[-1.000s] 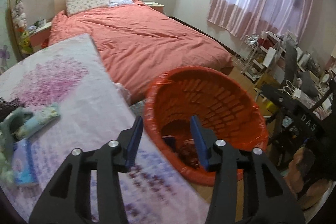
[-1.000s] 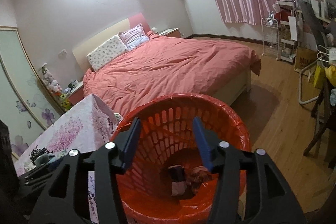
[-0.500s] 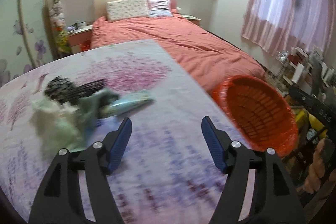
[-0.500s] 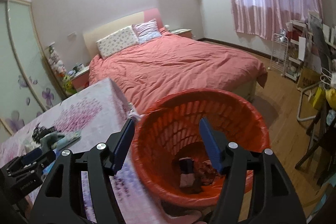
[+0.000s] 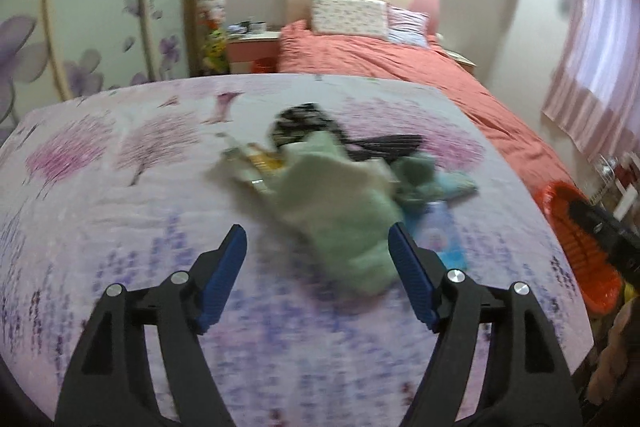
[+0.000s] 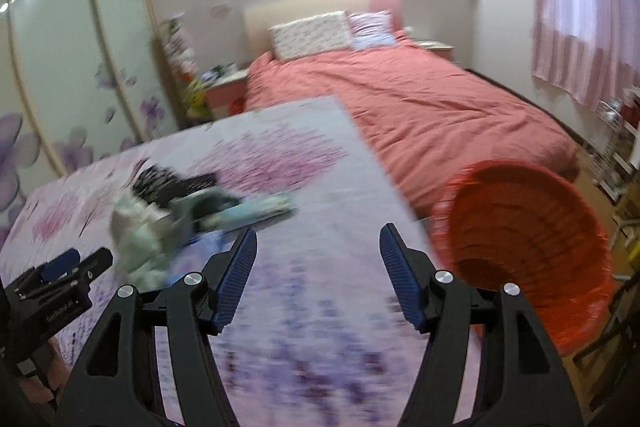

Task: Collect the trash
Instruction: 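Move both tools back over the remaining items on the bed, then grasp the blue tissue pack with the right tool and lift it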

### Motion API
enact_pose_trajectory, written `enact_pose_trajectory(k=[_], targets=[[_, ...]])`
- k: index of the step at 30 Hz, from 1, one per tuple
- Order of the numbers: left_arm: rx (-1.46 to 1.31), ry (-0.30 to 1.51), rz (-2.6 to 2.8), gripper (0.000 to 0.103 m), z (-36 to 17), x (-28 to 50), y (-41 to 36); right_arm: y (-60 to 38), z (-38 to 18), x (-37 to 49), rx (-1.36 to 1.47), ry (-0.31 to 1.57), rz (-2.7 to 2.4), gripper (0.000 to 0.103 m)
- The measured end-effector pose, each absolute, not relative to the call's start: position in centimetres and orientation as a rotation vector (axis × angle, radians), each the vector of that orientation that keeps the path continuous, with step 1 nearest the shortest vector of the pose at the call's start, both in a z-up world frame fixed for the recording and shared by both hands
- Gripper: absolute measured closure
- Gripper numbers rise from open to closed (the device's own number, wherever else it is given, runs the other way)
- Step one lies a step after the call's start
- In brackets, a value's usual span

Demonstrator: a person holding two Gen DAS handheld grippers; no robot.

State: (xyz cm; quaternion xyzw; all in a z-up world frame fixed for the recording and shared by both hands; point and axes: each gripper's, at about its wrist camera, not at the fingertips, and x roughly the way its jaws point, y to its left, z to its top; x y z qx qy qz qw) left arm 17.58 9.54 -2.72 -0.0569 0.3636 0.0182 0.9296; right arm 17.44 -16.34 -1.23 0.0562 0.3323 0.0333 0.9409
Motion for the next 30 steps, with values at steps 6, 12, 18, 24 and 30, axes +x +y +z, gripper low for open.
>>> enact_pose_trajectory(k=[6,12,18,24,30], targets=[[-0.163,0.744,0.083,0.030,-3.1,16.6,13.6,-10.4,-3.7,19.4,0.046,0.775,0.156,0.039],[-0.187,0.748,0.097,0.030,-3.5,16.1,15.4,-7.7,-5.5,20.5,0.012,0.845,0.175,0.039],[-0.210,0.766,0.094,0.030,-4.4,16.0,16.5,-6.6,-6.7,21.6,-0.011,0.910,0.159,0.039],[-0.228,0.785,0.073,0.030,-5.0,16.3,16.4,-6.4,-7.0,21.7,-0.043,0.916,0.134,0.050],[-0.237,0.790,0.028,0.029,-4.9,16.7,15.1,-8.7,-7.0,20.5,-0.008,0.907,0.104,0.051]])
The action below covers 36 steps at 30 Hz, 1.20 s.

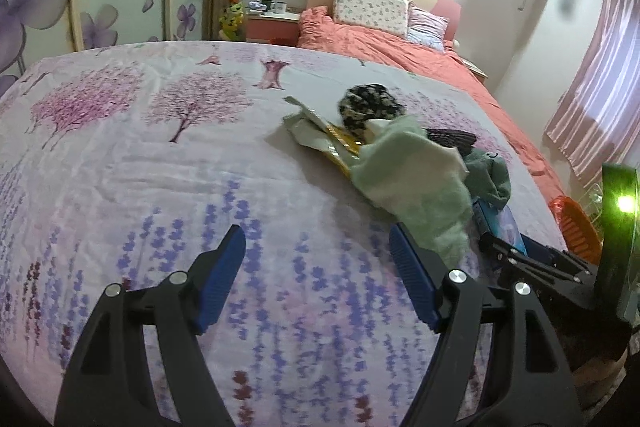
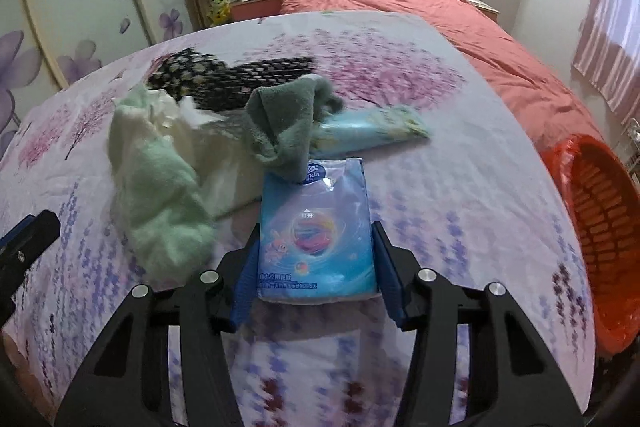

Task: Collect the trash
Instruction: 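Grasp the blue tissue pack with the right tool and lift it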

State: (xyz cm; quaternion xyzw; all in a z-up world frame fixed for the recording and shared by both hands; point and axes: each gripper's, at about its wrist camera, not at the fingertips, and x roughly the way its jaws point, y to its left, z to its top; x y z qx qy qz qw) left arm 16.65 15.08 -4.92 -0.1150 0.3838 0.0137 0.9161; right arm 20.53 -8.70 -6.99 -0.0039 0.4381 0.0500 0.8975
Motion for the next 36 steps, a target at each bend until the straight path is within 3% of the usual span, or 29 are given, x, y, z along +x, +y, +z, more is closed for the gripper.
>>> enact_pose_trajectory(k=[20,23,28,30,36], targets=[[-0.202,0.822,-0.001,0.026,-5.5,21.3,7.7,-13.8,-7.4,19.8,0.001,0.859,0.018,0.051],[-0.182,0.828,0.003,0.036,-5.7,21.9,7.4,-13.8,-7.4,19.8,-0.002,0.859,0.021,0.051],[-0.180,0.848,-0.026,0.075,-6.0,22.0,7.6,-13.9,-7.2,20.1,-0.004,0.886,0.027,0.051],[-0.171,0.846,-0.038,0.081,-6.0,21.8,7.7,-14.0,-7.1,20.5,0.000,0.913,0.026,0.051],[-0.176,0.847,-0.035,0.078,-6.0,21.7,8.1,-13.9,-6.9,22.7,0.015,0.965,-0.002,0.051]])
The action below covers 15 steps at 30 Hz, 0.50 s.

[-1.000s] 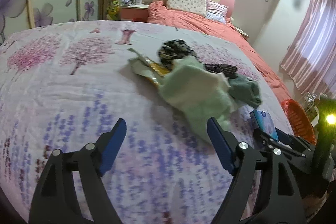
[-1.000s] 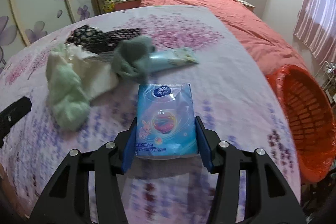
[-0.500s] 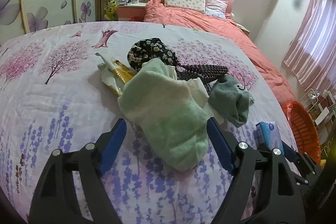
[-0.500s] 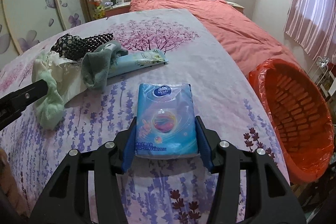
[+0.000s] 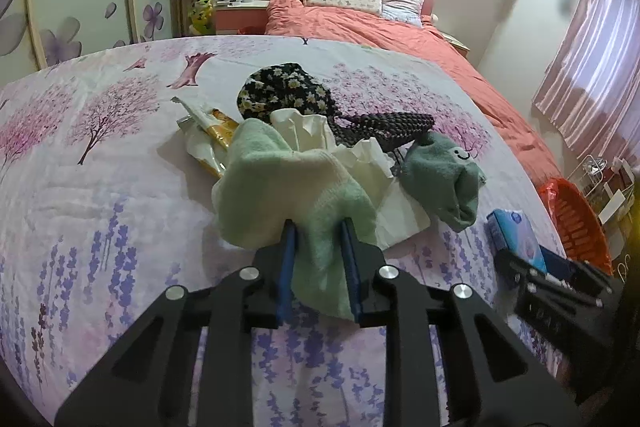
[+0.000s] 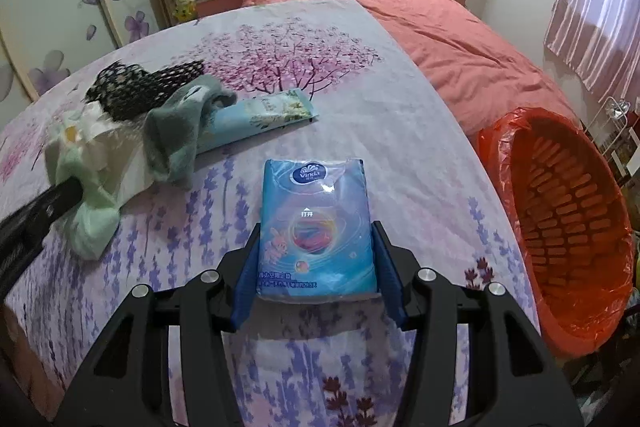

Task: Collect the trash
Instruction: 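Grasp the blue tissue pack with the right tool and lift it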

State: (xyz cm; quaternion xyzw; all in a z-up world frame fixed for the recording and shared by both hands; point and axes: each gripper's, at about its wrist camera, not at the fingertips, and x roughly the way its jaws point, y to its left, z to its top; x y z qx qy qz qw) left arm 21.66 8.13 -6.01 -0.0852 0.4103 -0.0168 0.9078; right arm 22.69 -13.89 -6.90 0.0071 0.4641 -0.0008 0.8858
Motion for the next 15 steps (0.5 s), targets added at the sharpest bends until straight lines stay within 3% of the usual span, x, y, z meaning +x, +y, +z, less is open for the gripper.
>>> enact_pose_trajectory(k=[5,10,15], targets=[[-0.187,0.847,-0.034,0.078,-5.9,21.5,8.8,-14.0,-7.1,24.0,0.014,0.948,-0.024,0.051],[-0.193,0.836,-0.031,0.064,-5.8,21.2,9.2,-14.2,-7.4,23.3,0.008,0.894,-0.010,0.050],[-0.204,0.833,-0.032,0.062,-5.9,21.2,9.1,-14.4,-7.2,23.3,0.016,0.895,-0.009,0.050]])
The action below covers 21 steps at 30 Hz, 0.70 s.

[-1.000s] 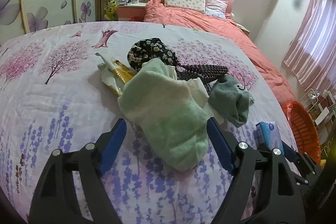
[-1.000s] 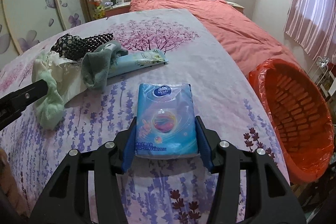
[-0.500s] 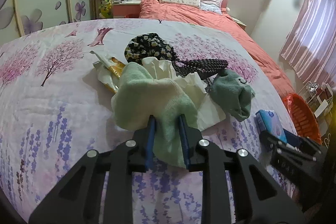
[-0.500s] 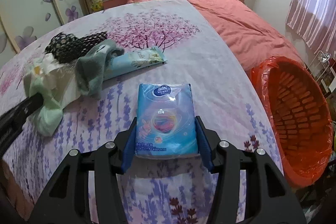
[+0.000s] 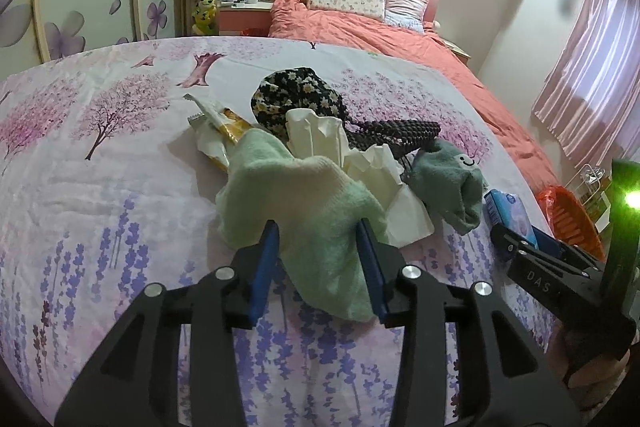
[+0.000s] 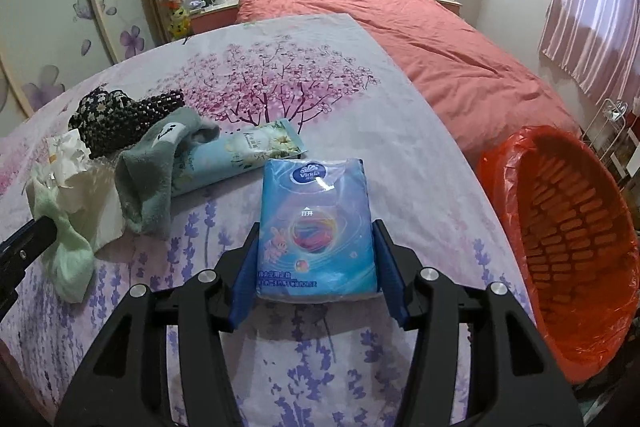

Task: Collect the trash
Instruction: 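Grasp the green cloth with the left tool while the right tool holds the tissue pack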

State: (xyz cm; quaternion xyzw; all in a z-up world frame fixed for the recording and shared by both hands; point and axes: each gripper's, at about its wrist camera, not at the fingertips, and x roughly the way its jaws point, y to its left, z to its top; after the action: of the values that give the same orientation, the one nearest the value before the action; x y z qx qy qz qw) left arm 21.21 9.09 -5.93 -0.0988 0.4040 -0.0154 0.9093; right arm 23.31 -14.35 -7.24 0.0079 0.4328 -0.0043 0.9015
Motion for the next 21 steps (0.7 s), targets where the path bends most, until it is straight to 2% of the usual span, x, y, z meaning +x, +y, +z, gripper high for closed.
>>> enact_pose_trajectory(k=[5,7,10,21], targets=[[-0.202,0.840,-0.028,0.065,-6.3,21.1,8.8,-14.3,-7.2,23.3,0.021,0.896,-0.007,0.050],[-0.197,0.839,-0.044,0.087,-6.3,21.0,8.8,-14.2,-7.2,23.3,0.022,0.896,-0.006,0.049],[-0.186,0.828,-0.054,0.093,-6.1,20.6,9.1,-14.3,-7.2,23.3,0.021,0.896,-0.007,0.049],[-0.181,0.787,-0.063,0.095,-5.1,18.9,12.2,-14.2,-7.2,23.3,0.022,0.896,-0.006,0.049]])
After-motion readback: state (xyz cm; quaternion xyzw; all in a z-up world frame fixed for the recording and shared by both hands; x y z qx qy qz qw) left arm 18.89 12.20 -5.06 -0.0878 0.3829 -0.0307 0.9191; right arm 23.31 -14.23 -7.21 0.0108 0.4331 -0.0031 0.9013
